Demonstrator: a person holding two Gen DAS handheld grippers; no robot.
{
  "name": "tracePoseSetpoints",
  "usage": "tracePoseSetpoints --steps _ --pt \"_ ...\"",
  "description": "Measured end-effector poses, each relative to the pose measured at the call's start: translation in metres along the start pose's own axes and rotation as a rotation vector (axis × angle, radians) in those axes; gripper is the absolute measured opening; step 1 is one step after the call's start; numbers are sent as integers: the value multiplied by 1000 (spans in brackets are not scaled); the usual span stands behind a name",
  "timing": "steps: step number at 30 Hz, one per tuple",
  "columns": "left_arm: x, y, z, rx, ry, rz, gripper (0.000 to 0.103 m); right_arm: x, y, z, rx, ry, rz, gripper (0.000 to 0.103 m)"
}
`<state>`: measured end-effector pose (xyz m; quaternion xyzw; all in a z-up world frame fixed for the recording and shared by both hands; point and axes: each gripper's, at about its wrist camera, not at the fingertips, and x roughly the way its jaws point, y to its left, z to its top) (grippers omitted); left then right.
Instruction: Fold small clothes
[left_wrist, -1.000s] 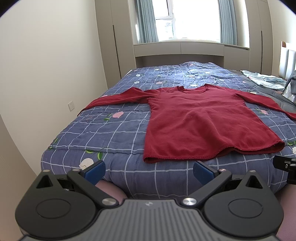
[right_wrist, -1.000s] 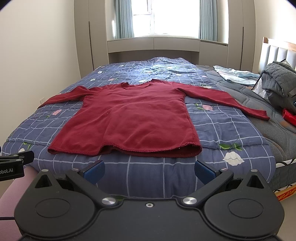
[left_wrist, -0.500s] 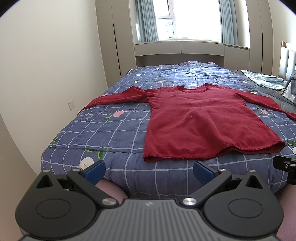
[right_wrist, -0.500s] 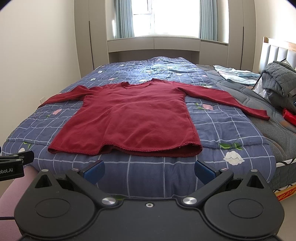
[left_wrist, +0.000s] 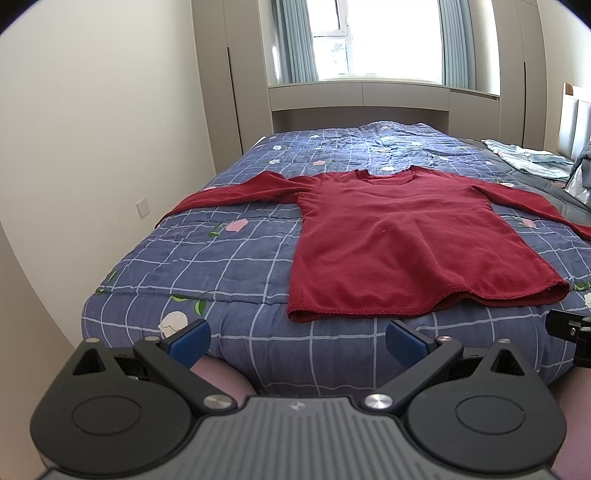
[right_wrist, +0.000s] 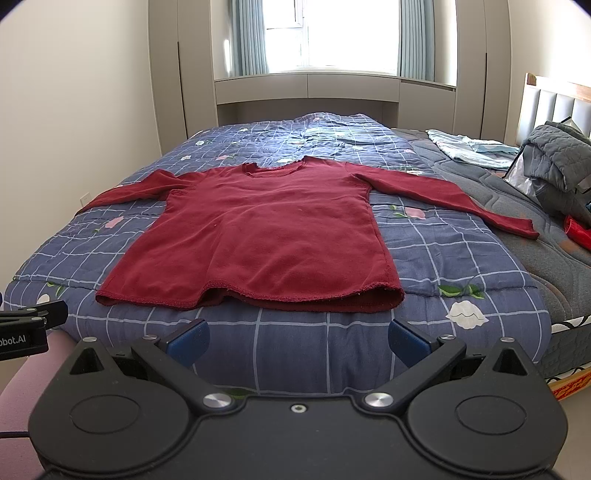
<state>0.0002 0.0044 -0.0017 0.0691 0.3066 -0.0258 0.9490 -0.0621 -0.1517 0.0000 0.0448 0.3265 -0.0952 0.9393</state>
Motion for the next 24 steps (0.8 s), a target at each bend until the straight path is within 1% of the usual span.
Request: tracePoseSetpoints --steps 24 --pt "1 -3 -3 0 0 0 103 -1 0 0 0 0 -1 103"
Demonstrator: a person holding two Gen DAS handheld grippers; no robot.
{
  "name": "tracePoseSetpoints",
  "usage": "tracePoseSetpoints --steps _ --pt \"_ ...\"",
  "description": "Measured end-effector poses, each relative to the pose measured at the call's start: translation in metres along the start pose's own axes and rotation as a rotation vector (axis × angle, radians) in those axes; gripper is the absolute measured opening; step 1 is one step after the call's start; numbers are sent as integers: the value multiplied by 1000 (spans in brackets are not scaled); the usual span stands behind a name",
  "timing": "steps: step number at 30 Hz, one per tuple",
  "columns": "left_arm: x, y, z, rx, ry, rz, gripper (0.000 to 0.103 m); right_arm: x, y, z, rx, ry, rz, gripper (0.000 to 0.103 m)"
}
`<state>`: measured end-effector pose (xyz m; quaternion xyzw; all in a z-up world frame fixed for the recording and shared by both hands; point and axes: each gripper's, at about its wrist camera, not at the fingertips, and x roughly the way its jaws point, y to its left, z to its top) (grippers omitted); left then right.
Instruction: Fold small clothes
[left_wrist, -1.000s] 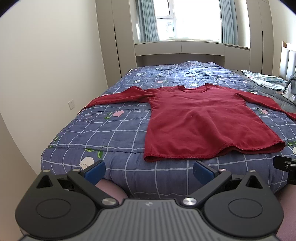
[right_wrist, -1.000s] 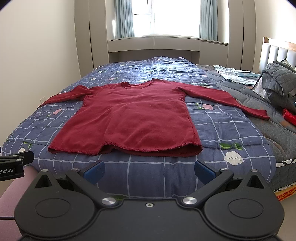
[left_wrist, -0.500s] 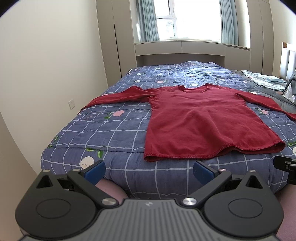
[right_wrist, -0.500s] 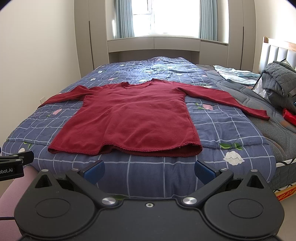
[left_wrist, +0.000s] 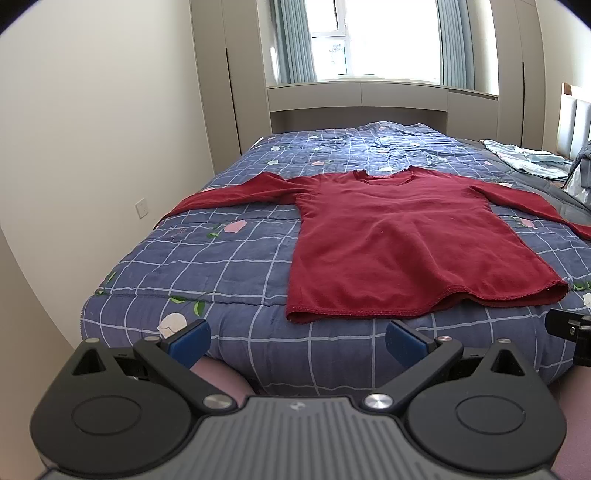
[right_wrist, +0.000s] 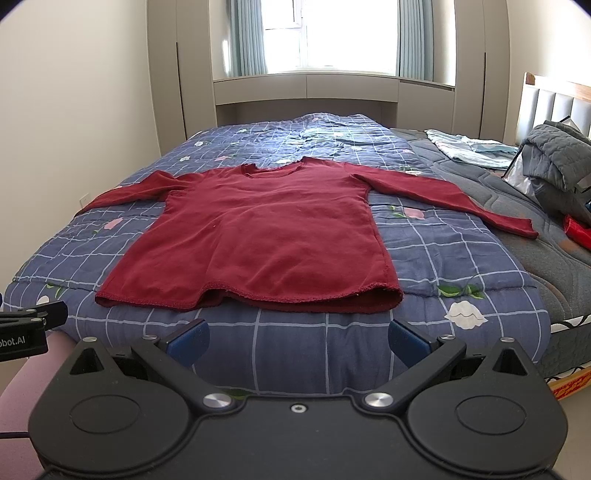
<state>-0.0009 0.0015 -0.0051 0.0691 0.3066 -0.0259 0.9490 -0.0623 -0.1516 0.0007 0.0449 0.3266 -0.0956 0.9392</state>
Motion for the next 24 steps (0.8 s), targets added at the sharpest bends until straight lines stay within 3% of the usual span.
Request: tracePoseSetpoints --steps 13,24 --pt "2 0 3 2 6 -7 103 1 -1 1 4 -1 5 103" --pt "41 -25 53 114 12 -20 103 20 -25 27 35 -31 -78 103"
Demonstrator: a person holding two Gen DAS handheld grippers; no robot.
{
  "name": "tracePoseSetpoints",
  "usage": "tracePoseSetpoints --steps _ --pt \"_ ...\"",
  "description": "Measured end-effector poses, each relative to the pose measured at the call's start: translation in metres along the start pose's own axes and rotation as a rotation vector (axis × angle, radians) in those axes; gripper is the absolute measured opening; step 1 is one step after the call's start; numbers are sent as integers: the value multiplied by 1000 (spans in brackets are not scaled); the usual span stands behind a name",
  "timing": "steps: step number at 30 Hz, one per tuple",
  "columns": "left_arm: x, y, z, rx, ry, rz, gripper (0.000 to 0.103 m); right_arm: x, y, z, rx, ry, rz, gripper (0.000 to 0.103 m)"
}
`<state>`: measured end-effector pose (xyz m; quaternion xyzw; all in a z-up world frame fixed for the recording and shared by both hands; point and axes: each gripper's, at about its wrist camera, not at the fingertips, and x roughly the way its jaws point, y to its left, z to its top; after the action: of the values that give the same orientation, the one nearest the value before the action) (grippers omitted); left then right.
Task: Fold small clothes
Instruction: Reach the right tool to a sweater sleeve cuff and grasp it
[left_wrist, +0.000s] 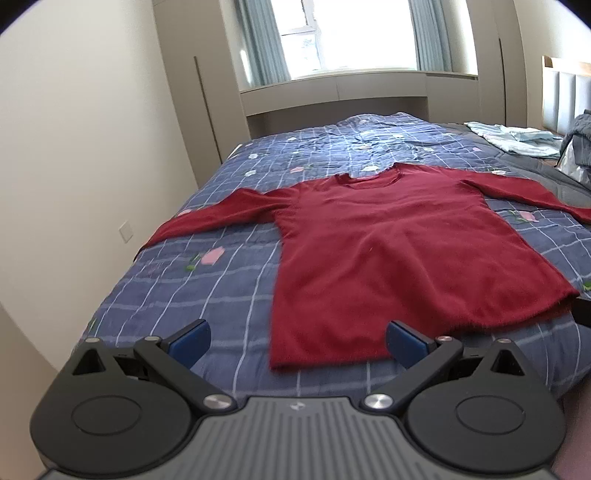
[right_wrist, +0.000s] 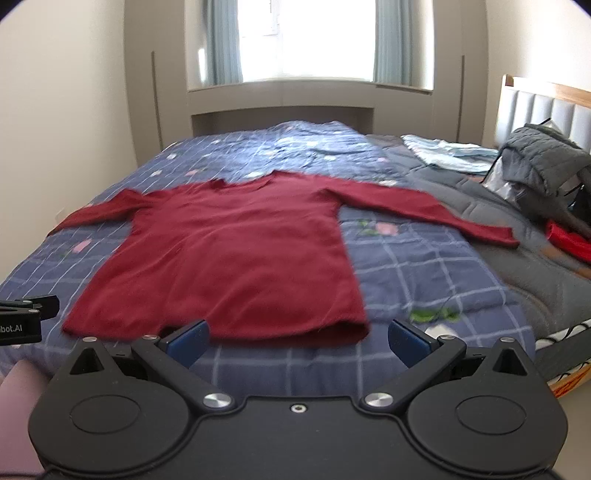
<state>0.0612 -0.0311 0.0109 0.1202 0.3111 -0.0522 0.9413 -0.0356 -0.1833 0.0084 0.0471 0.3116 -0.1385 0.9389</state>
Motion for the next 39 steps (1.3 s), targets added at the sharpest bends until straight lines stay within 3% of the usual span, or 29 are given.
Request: tracePoseSetpoints --steps 9,12,19,23,29,35,39 --pt "43 -15 48 12 4 -7 103 45 -43 28 92 -38 -6 103" --pt "67 -19 64 15 23 -9 103 64 -58 33 119 -71 11 103" --pt "131 -50 108 33 39 -22 103 124 -114 70 229 -55 -5 103" --pt "168 -79 136 28 30 -56 103 154 -163 86 289 -89 -72 103" --pt "220 -129 163 24 33 -121 103 207 -248 99 321 -85 -250 103" --pt "265 -167 167 36 68 -147 103 262 -333 94 501 -23 -325 102" --pt "286 -182 166 47 81 -145 103 286 -375 88 656 -8 -391 91"
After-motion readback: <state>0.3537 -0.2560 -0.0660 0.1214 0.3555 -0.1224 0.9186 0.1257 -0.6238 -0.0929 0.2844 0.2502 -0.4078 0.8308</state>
